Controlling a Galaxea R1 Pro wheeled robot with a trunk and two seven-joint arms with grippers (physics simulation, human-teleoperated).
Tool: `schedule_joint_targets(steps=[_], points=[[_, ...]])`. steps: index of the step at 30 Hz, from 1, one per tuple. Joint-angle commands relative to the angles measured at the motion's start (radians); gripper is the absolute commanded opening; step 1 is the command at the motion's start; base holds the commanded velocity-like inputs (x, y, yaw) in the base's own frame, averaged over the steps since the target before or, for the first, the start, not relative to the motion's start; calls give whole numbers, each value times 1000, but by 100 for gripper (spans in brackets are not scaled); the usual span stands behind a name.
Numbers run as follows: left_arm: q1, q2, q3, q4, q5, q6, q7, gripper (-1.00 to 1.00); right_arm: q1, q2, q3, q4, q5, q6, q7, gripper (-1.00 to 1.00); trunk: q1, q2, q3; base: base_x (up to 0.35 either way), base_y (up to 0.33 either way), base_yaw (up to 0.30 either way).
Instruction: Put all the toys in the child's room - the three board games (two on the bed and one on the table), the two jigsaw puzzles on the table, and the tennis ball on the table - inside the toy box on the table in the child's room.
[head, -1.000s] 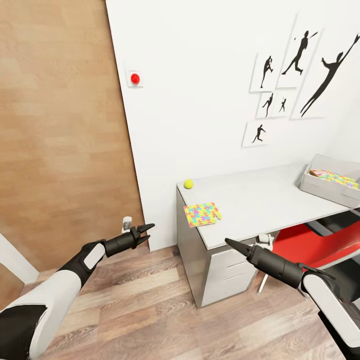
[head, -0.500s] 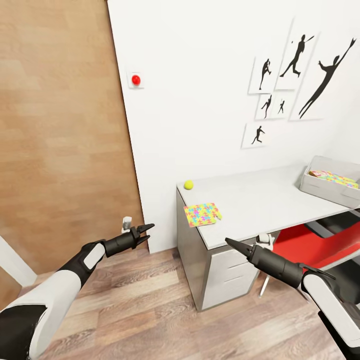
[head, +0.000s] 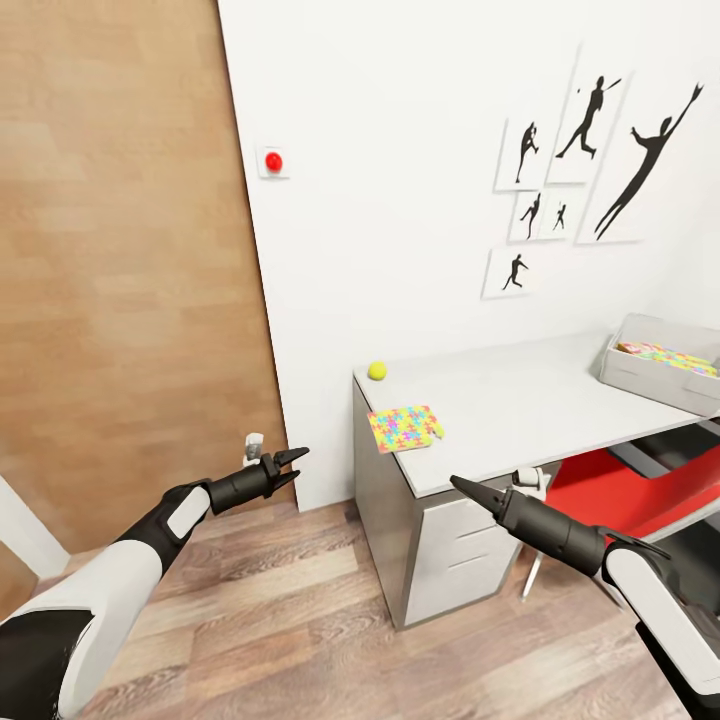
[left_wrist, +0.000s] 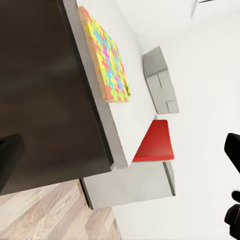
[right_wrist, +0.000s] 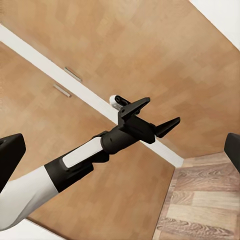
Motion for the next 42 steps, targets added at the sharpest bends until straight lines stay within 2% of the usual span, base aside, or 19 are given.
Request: schedule_joint_targets(steps=[1, 13, 22, 30, 42], points=[[0, 1, -3, 0, 7, 7, -1, 100, -1, 0, 1, 0, -6, 5, -1, 100, 4, -8, -2, 0, 0, 0], [-1, 1, -3, 0, 7, 7, -2, 100, -1, 2, 1, 0, -2, 5, -2, 100, 50, -92, -20, 0, 0, 0], [-1, 1, -3, 1, 9, 8, -2, 100, -1, 2, 1, 0, 1, 4, -3, 100, 50, -92, -5, 0, 0, 0], [0, 0, -3, 4, 9, 9, -1, 100, -1, 2, 1, 1, 1, 4, -3, 100, 81, -148, -17, 0, 0, 0], [1, 1, -3, 6, 11, 16, 1, 100, -1, 2, 1, 5, 2, 4, -11, 100, 81, -148, 3, 1, 0, 0]])
